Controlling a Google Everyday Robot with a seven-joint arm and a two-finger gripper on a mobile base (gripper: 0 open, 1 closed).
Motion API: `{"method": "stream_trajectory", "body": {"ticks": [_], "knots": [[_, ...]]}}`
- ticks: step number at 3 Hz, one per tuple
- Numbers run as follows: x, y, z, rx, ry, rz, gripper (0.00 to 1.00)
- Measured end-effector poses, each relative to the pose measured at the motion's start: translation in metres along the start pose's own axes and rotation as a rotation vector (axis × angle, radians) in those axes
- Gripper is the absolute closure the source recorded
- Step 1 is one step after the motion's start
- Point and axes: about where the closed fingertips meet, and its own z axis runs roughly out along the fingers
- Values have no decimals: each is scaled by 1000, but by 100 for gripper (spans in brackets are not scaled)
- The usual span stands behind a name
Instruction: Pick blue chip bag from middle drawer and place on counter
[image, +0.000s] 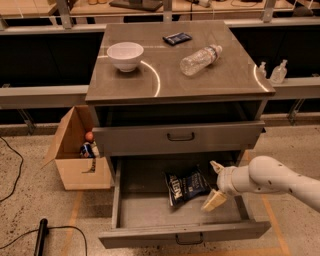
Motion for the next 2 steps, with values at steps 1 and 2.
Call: {"method": "stream_trajectory", "body": {"ticks": [1, 2], "knots": [[3, -15, 33, 10, -35, -2, 0], [7, -30, 60, 12, -46, -8, 0]]}}
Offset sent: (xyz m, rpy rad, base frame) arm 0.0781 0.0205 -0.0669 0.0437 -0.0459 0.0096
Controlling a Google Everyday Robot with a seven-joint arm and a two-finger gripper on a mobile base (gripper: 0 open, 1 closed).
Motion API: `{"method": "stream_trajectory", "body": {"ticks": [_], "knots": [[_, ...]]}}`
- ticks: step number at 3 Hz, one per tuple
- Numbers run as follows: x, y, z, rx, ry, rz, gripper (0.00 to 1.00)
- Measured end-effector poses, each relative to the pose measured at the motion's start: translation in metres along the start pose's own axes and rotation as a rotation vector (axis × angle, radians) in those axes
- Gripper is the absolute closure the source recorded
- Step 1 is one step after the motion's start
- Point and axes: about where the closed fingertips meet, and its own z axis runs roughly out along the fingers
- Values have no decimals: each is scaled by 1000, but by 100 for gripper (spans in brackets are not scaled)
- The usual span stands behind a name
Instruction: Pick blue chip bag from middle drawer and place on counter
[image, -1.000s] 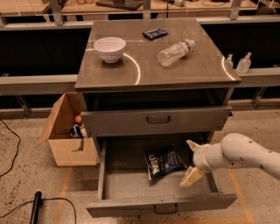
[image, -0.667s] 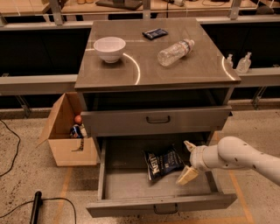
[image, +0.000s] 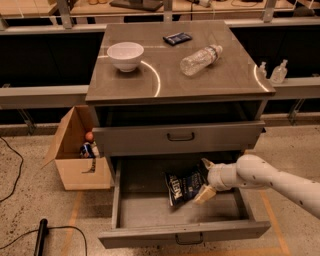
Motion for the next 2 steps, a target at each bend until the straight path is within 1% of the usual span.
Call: {"method": "stream_trajectory", "body": {"ticks": [1, 2], "knots": [[11, -11, 25, -6, 7, 6, 0], [18, -15, 43, -21, 10, 9, 0]]}}
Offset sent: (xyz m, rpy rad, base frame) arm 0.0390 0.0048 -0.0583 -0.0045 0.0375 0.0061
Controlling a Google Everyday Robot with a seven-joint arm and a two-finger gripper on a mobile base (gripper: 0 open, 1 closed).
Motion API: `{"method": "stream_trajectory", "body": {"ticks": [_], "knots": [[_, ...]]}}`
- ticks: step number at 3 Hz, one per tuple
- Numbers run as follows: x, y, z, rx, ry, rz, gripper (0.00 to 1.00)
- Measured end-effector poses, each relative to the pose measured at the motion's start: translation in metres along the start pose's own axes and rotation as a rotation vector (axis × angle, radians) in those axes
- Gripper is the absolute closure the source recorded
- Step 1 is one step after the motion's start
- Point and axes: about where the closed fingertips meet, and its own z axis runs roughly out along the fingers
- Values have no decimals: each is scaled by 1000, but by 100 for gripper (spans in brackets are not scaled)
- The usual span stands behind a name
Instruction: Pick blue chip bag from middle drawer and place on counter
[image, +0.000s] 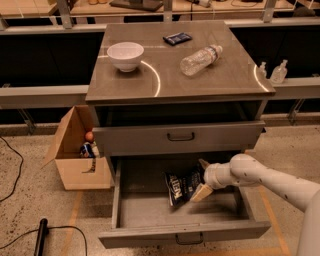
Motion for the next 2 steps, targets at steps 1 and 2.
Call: {"method": "stream_trajectory", "body": {"ticks": [1, 2], "knots": [[3, -1, 13, -23, -1, 1, 1], [3, 0, 20, -45, -9, -8, 13]]}}
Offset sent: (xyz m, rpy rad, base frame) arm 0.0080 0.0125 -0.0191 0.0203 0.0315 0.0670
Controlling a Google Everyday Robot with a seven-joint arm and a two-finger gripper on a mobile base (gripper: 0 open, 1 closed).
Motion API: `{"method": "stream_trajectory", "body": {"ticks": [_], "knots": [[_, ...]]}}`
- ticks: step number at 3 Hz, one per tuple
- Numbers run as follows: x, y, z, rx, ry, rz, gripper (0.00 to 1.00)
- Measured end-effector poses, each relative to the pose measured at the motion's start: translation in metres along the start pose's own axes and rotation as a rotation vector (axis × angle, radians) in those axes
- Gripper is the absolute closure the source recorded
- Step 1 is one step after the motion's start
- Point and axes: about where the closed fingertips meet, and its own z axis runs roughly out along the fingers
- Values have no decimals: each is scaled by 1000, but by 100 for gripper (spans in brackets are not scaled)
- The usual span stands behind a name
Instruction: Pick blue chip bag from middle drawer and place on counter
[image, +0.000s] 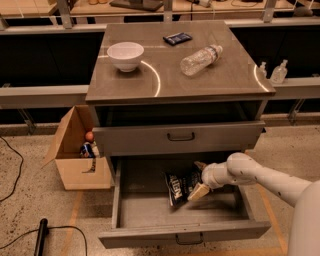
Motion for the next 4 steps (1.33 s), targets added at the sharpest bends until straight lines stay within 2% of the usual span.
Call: {"method": "stream_trajectory", "body": {"ticks": [2, 3, 4], "knots": [[-14, 9, 11, -60, -31, -54, 59], [-23, 13, 10, -74, -35, -83, 83], [-32, 21, -13, -57, -40, -94, 100]]}}
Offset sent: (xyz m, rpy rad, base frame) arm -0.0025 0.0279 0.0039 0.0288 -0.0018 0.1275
